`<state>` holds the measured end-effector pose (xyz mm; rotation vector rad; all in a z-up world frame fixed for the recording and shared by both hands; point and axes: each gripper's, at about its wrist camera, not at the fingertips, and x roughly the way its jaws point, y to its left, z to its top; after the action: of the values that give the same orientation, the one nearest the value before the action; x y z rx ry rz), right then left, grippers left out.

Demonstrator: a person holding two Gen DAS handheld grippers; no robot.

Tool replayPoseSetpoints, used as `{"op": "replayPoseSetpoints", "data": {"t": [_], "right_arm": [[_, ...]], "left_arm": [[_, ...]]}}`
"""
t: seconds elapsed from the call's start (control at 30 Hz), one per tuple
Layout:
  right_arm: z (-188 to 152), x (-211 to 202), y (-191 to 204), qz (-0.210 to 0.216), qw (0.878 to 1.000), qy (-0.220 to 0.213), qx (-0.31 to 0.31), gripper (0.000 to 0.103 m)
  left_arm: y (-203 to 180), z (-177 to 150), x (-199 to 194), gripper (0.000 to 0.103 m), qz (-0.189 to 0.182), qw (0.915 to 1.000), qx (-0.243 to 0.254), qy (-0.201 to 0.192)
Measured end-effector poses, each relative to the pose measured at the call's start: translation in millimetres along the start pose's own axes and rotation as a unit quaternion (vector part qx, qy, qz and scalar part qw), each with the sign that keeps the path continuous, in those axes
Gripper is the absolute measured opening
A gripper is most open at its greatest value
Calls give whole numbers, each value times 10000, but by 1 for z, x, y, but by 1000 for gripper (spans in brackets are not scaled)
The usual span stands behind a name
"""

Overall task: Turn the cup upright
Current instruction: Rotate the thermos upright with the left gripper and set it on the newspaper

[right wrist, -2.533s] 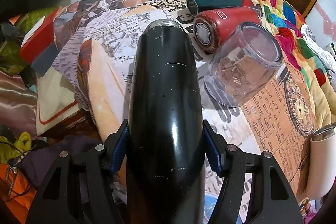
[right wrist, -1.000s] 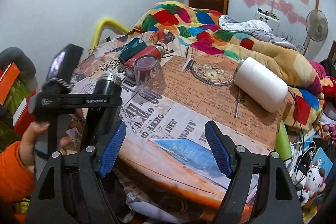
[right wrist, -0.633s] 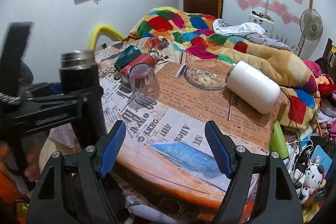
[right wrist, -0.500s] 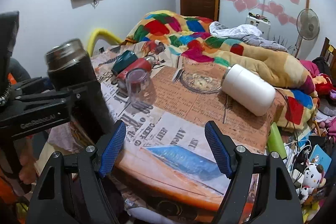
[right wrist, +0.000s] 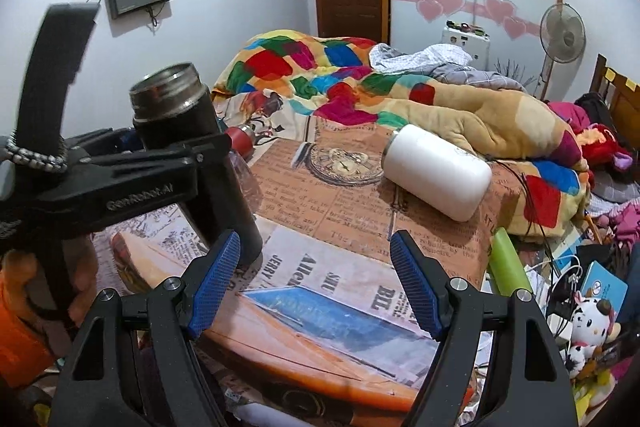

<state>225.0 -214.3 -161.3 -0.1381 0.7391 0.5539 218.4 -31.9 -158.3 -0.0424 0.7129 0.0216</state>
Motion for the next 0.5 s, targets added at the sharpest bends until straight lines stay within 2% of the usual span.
{"op": "replayPoseSetpoints", "data": {"t": [0.3, 0.5], "right_arm": [[-3, -4, -2, -103, 9999, 20, 68, 75], [2, -23, 2, -147, 9996, -198, 142, 75]], "left_arm": [[-9, -8, -1, 64, -77, 9997, 200, 154], [-7, -8, -21, 67, -167, 9991, 298, 237]]}}
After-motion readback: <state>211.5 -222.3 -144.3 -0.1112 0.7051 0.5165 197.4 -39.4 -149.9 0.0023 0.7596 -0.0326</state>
